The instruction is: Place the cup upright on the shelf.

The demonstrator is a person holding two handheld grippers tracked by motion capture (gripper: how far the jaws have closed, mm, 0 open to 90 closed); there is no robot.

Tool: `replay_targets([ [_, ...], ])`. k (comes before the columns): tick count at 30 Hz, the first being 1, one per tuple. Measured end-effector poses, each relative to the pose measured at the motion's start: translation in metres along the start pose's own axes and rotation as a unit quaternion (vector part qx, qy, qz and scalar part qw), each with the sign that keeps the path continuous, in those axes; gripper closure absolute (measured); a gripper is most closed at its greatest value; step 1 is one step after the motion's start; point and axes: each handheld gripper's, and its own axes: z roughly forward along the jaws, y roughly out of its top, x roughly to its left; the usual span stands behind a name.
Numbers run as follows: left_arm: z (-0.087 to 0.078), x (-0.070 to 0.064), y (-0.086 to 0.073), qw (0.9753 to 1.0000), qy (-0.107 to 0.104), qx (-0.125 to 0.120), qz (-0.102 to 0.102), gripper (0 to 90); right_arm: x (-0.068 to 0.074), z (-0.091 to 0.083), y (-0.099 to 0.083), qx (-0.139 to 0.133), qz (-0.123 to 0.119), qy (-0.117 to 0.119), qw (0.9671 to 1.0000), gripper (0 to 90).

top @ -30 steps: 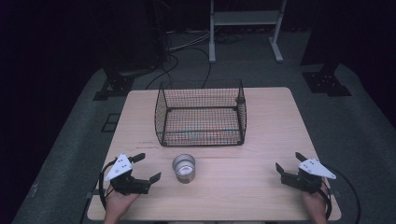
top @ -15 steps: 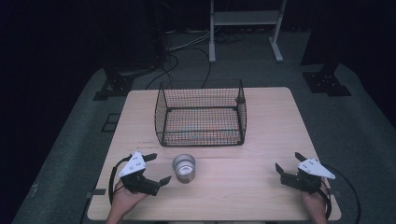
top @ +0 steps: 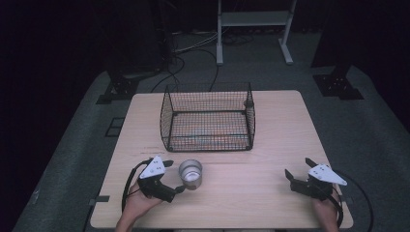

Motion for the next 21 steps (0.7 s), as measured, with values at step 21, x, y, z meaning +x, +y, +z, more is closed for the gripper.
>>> replay_targets([
  [21, 0.035, 0.006, 0.005, 0.9986, -0.025, 0.047, 0.002, 1.7, 0.0, 0.0, 0.0, 0.001, 0.0, 0.002, 1.0, 13.4],
])
